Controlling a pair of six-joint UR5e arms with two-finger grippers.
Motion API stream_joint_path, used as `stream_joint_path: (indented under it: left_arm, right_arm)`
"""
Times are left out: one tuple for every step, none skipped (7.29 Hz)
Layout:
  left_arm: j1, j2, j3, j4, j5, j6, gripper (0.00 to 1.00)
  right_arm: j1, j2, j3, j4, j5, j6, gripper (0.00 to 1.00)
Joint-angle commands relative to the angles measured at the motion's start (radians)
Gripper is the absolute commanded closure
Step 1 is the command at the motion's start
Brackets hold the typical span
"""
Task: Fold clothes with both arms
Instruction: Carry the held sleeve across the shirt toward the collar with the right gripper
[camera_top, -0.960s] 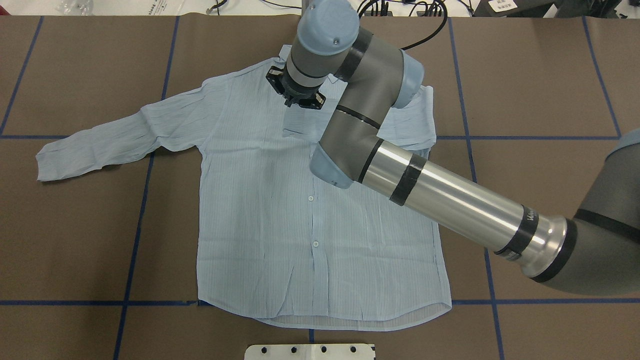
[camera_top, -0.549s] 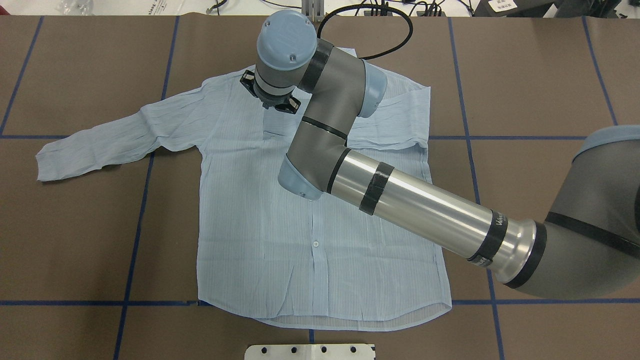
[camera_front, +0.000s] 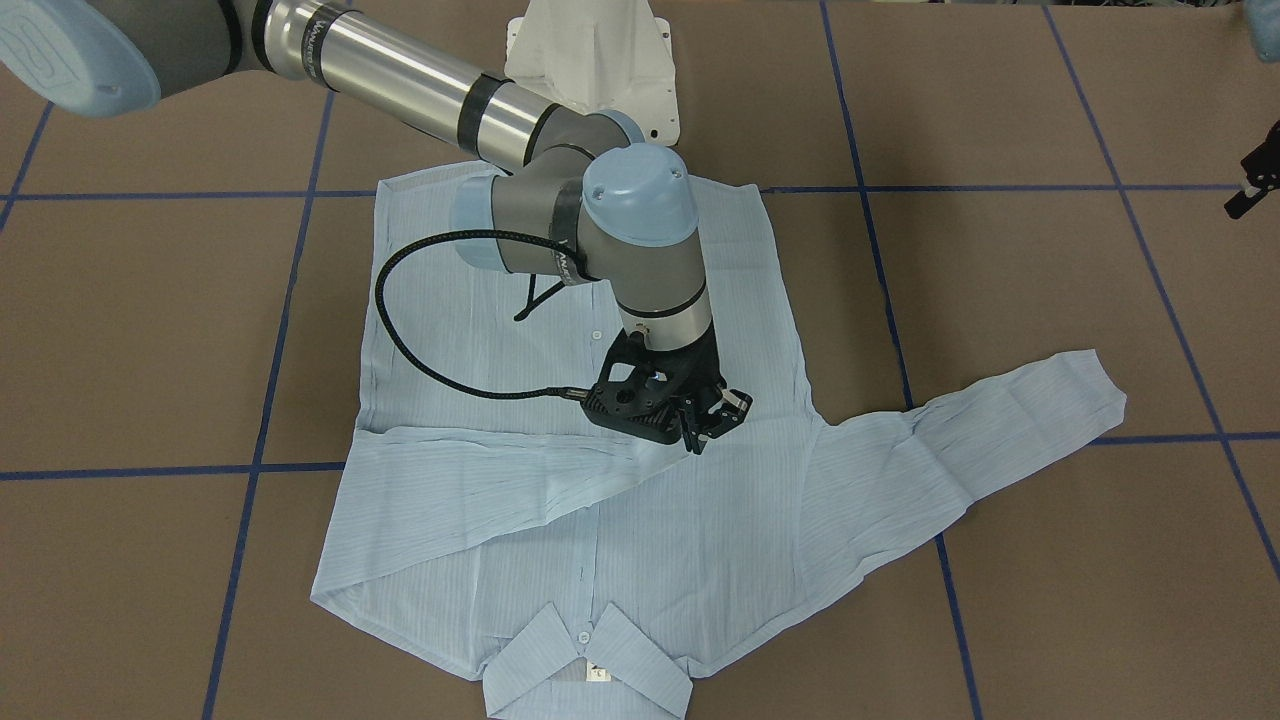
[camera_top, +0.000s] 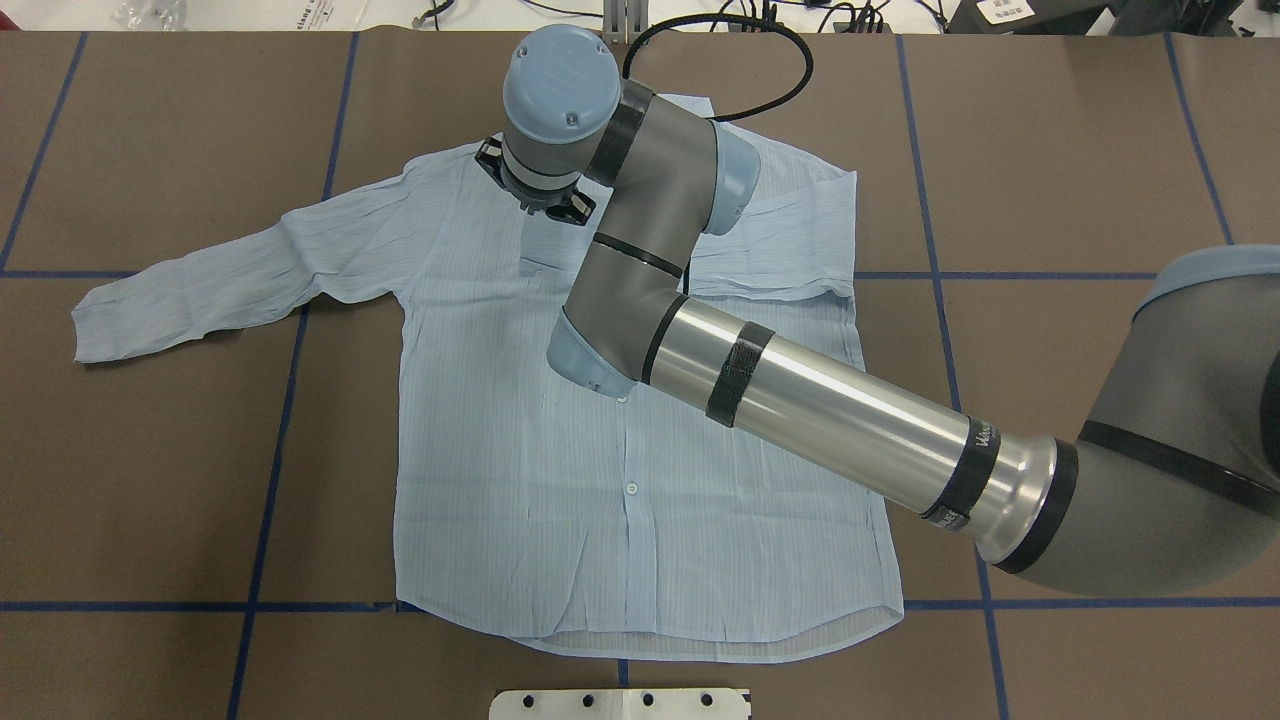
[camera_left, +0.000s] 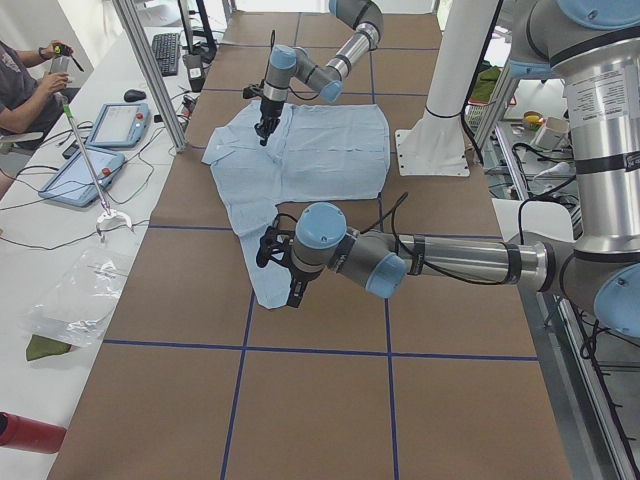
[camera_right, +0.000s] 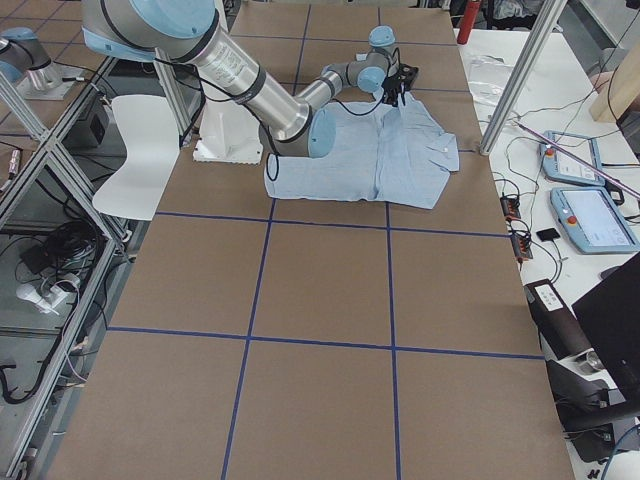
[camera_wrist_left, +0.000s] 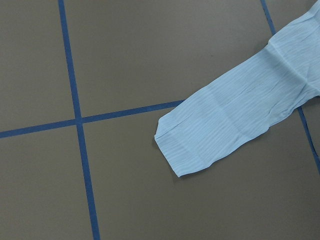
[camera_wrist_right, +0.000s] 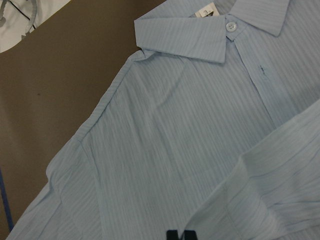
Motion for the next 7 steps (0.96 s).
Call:
stream_joint_path:
  left_arm:
    - [0.004, 0.000, 0.001, 0.000, -0.034, 0.001, 0.00]
    - [0.026, -0.024, 0.029, -0.002, -0.039, -0.035, 0.01]
    - [0.078, -0.067, 0.058, -0.002, -0.025, -0.089, 0.11]
    - [0.085, -0.099, 0.140, -0.033, -0.007, -0.094, 0.01]
    - [0.085, -0.163, 0.255, -0.079, 0.010, -0.099, 0.01]
    - [0.094, -0.249, 0.372, -0.092, 0.015, -0.143, 0.01]
    - [0.147, -0.300, 0.414, -0.124, 0.095, -0.225, 0.03]
  right_arm:
    - [-0.006, 0.042, -0.089, 0.066, -0.020, 0.000, 0.27]
    - [-0.007, 0.050, -0.090, 0.066, -0.023, 0.003, 0.01]
    - [-0.007, 0.049, -0.076, 0.063, -0.022, 0.034, 0.01]
    - [-0.004, 0.014, -0.008, 0.054, -0.013, 0.057, 0.01]
    - [-0.004, -0.085, 0.113, 0.039, -0.011, 0.057, 0.01]
    - [0.003, -0.197, 0.240, 0.022, 0.007, 0.051, 0.01]
    - [0.023, -0.303, 0.354, 0.013, 0.045, 0.043, 0.00]
